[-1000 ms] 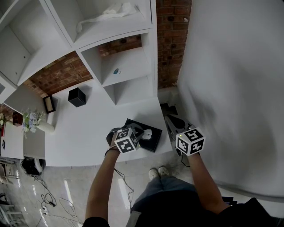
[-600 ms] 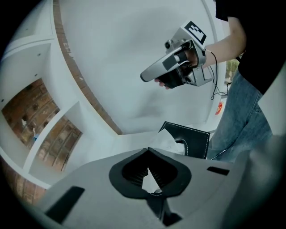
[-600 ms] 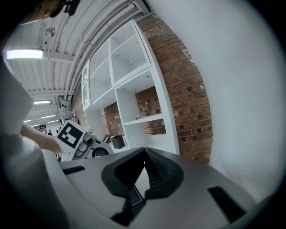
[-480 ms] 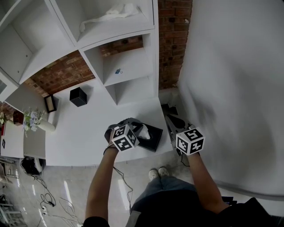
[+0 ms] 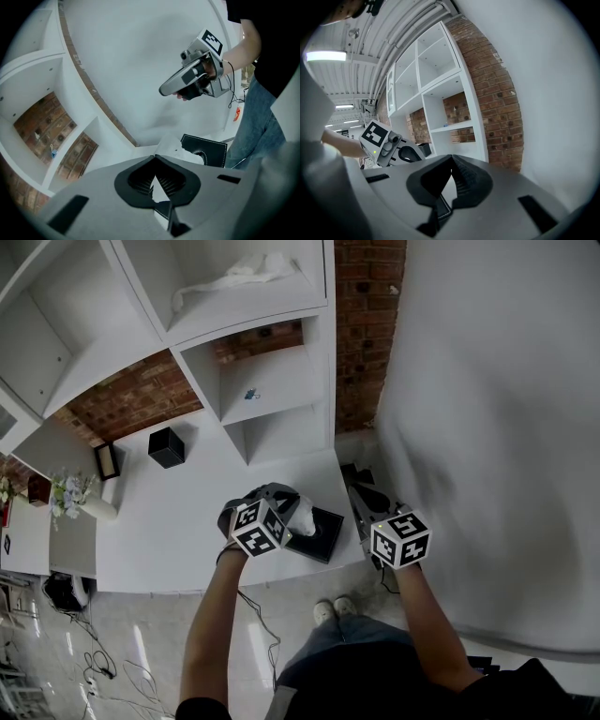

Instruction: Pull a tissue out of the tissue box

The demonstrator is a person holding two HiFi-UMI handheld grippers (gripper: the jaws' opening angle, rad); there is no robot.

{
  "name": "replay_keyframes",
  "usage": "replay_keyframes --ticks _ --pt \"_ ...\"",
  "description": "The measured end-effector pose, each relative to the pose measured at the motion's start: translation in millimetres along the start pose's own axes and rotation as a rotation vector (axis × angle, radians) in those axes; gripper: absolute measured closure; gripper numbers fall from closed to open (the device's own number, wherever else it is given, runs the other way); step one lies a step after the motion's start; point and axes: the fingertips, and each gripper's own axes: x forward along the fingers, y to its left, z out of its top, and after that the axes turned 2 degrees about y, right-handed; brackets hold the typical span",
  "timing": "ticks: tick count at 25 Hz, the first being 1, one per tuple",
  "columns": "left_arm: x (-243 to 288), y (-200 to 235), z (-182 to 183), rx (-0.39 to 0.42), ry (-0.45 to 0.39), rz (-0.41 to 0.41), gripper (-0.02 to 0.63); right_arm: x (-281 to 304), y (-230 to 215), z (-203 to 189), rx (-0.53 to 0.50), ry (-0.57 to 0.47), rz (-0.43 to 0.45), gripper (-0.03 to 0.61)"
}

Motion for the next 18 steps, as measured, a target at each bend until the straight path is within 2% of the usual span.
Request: replay_keyframes --ticks 18 --pt "-21 29 16 0.016 -0.015 0.091 0.604 -3 2 7 -0.008 -0.016 0.018 0.58"
